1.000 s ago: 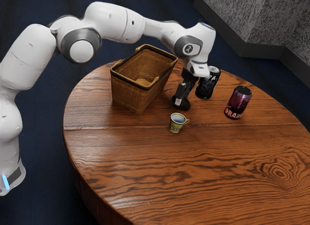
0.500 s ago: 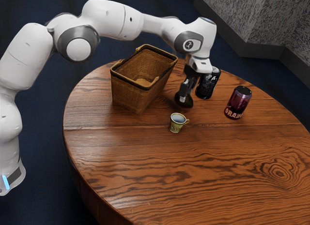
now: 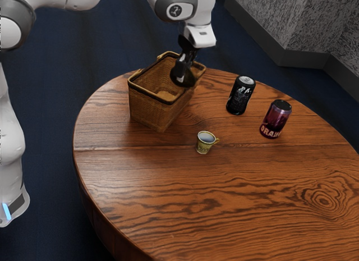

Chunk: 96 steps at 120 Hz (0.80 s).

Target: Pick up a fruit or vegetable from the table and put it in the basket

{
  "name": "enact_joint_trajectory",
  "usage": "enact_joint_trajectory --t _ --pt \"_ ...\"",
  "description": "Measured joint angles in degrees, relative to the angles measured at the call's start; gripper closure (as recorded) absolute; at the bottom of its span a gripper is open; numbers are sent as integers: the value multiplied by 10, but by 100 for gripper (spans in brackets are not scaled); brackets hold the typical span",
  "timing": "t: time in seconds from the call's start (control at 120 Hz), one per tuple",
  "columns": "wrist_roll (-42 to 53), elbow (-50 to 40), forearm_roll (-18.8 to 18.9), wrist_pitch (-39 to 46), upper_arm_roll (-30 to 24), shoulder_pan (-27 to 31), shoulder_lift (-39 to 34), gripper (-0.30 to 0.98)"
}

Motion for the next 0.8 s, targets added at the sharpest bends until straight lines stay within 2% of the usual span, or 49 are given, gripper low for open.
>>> enact_joint_trajectory --t 0.15,0.333,0.392,0.5,0.675,0.8 --pt "-19 15 11 -5 45 12 24 38" --pt "-23 75 15 -7 60 38 94 39" --pt "-21 83 12 -8 61 50 103 24" --pt "-17 86 6 -11 61 62 109 11" --pt "-20 92 3 -13 51 45 105 3" --pt "-100 105 11 -30 15 14 87 1"
